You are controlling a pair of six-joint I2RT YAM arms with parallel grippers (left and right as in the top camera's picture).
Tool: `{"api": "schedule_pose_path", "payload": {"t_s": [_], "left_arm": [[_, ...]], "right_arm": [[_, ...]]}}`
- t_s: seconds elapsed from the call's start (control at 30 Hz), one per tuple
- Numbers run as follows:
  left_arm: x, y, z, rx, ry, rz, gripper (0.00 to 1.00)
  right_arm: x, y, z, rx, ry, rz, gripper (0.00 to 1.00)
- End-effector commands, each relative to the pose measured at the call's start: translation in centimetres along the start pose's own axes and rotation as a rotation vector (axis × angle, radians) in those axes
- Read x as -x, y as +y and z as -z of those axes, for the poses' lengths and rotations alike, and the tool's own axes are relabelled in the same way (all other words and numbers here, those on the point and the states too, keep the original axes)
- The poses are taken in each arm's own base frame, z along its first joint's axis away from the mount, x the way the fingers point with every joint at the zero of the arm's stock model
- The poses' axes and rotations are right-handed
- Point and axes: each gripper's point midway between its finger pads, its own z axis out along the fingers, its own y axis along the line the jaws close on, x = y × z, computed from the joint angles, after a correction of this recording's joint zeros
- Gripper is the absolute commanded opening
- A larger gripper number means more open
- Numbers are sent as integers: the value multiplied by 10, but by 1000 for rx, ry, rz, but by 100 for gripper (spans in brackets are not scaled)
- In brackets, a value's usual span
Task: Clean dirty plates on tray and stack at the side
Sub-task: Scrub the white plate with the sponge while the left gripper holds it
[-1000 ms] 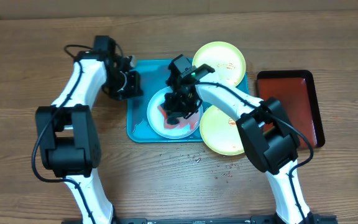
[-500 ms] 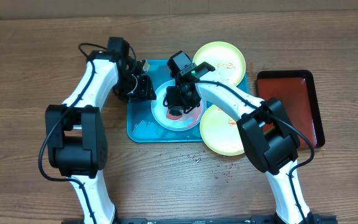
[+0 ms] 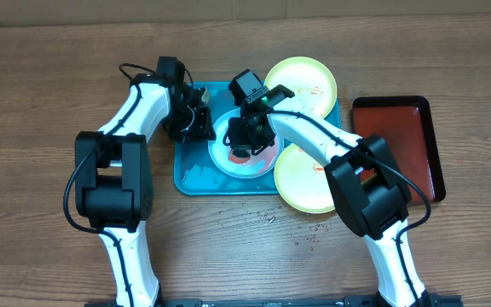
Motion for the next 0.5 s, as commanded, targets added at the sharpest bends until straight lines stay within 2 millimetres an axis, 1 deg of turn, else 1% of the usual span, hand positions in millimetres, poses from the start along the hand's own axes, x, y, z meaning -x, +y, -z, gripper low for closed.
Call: {"api": "schedule_pose_path", "payload": {"t_s": [0.0,0.1,0.17,0.2,0.3,0.37,0.47], "left_arm": [[-2,1,-19,12,25,-37,4],[3,-1,-20,15,5,-52,4],[4,2,-20,32,1,-52,4],[5,7,-19,50,-2,-41,4],[7,34,-9,143,-22,57,4],[8,53,2,204,-37,121,4],[5,78,17,267,-51,193,4]], "right_arm": [[7,-12,-6,-50,-21,-12,4],[7,-11,-6,-48,-23,-11,4],[7,-10,-6,-40,-21,-11,4],[6,-9,-6,-34,-17,-11,4],[2,-2,-4,1,12,-13,4],[2,-2,0,-2,21,-19,4],[10,-2,13,-35,1,-20,4]]}}
